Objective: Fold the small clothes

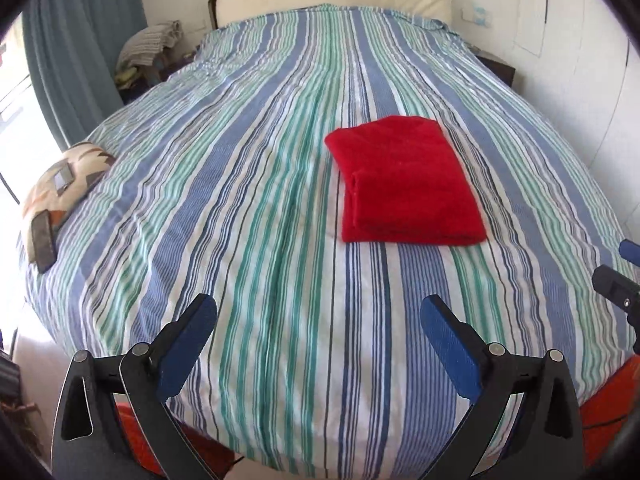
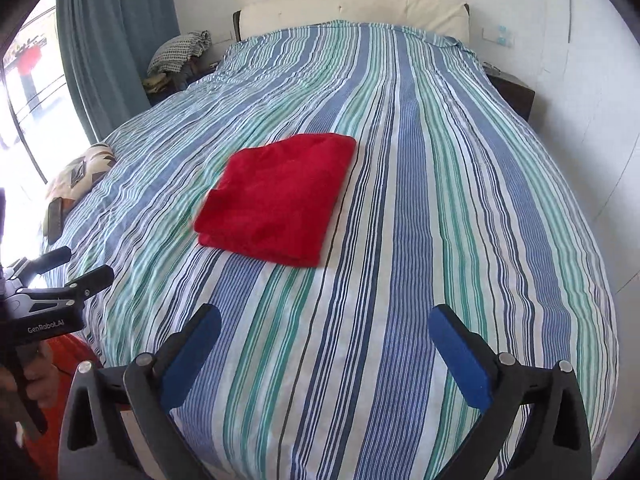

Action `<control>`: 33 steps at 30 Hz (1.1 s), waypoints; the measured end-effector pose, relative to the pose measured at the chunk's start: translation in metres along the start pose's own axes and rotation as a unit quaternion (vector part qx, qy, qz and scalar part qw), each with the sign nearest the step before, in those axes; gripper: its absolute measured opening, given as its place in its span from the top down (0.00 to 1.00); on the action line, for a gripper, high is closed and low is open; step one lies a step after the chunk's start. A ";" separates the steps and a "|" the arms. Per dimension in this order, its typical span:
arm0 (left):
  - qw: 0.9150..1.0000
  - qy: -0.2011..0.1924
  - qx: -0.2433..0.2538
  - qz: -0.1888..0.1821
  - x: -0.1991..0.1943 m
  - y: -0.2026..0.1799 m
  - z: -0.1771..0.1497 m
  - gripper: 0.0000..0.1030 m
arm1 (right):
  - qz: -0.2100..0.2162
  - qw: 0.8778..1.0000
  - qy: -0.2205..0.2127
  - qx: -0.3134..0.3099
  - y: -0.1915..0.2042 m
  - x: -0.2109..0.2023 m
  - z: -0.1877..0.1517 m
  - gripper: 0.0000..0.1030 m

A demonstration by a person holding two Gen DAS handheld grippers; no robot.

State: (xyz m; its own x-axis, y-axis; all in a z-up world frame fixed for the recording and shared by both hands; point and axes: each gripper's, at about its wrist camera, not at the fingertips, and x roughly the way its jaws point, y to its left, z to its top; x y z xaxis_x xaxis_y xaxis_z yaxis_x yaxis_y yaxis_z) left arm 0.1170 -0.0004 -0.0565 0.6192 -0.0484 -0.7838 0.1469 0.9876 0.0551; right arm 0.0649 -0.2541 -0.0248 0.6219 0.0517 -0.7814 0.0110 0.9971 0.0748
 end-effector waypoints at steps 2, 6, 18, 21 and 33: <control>1.000 -0.003 0.002 0.013 -0.012 -0.004 -0.008 0.01 | 0.000 1.000 -0.010 0.002 0.004 -0.016 -0.011 0.01; 0.999 0.023 0.015 0.036 -0.020 -0.011 -0.016 0.01 | -0.003 1.000 -0.007 0.011 0.005 -0.033 -0.029 0.01; 0.997 0.049 0.046 0.041 -0.055 -0.017 -0.044 0.01 | 0.003 0.999 0.037 -0.006 0.027 -0.064 -0.048 0.01; 0.997 0.051 0.048 0.040 -0.063 -0.015 -0.049 0.01 | 0.008 0.999 0.041 -0.008 0.032 -0.074 -0.053 0.01; 0.996 0.062 0.050 0.044 -0.057 -0.016 -0.059 0.01 | 0.010 0.999 0.050 -0.009 0.041 -0.075 -0.056 0.01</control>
State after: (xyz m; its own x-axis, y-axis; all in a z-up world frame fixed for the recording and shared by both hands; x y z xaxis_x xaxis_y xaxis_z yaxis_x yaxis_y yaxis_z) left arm 0.0339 -0.0042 -0.0496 0.5346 0.0633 -0.8427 0.1755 0.9671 0.1840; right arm -0.0254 -0.2144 0.0022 0.5413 0.0767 -0.8373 -0.0156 0.9966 0.0812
